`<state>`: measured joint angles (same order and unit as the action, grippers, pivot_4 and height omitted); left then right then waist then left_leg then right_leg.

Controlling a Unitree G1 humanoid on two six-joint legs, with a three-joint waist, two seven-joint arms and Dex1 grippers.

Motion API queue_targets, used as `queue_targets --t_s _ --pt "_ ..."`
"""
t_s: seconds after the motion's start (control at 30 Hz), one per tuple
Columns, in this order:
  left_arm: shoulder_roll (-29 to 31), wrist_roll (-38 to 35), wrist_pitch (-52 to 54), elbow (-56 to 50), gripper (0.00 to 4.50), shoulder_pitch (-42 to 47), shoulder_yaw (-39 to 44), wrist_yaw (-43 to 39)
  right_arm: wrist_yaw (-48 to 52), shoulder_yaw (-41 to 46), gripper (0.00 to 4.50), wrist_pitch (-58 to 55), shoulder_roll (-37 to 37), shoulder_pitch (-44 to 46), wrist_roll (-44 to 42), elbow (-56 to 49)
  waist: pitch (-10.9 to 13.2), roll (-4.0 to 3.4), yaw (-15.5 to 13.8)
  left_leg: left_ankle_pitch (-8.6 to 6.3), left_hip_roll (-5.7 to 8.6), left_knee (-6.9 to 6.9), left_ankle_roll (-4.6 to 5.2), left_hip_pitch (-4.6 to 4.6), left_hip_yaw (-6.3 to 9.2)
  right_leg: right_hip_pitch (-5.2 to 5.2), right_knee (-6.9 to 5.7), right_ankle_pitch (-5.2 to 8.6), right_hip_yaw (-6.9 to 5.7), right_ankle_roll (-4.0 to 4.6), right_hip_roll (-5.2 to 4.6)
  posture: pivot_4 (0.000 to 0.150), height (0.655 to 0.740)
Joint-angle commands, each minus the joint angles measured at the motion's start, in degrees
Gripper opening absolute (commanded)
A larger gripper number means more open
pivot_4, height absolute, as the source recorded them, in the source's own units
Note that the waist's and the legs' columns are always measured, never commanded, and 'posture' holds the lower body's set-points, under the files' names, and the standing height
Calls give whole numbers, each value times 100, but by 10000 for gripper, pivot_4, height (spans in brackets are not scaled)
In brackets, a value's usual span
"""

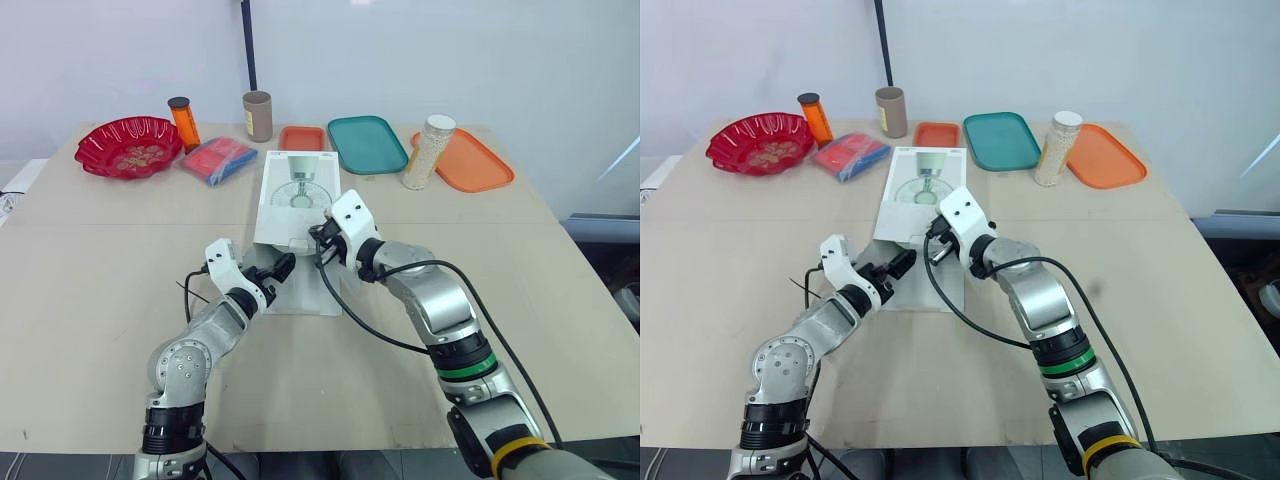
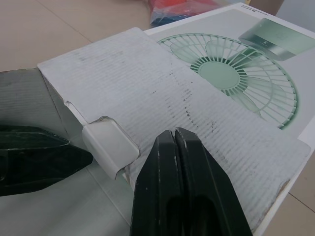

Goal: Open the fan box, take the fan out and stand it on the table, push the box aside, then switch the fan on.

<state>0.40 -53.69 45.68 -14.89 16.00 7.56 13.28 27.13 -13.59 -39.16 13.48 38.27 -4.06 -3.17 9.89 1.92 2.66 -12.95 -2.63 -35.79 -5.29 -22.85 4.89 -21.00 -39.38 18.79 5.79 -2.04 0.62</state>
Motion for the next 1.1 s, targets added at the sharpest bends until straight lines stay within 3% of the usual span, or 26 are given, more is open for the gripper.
queue_targets --t_s 0.03,0.73,1.1 --pt "-145 128 -116 46 44126 179 -6 -63 -19 -95 0 -161 24 -128 85 147 0 0 -2 0 0 -1 0 0 0 0 0 0 0 0 0 1500 7400" --pt "-604 692 -351 492 44126 495 137 -380 -57 -61 0 -168 31 -153 106 126 0 0 -7 4 2 -1 -6 -1 1 2 1 -4 -1 -3 -1 1500 7400" --pt "-628 928 -250 467 44126 178 57 -534 -24 -66 0 -148 51 -149 148 178 0 -1 -6 3 1 3 -5 -4 1 1 7 -4 -1 -4 -1 1500 7400"
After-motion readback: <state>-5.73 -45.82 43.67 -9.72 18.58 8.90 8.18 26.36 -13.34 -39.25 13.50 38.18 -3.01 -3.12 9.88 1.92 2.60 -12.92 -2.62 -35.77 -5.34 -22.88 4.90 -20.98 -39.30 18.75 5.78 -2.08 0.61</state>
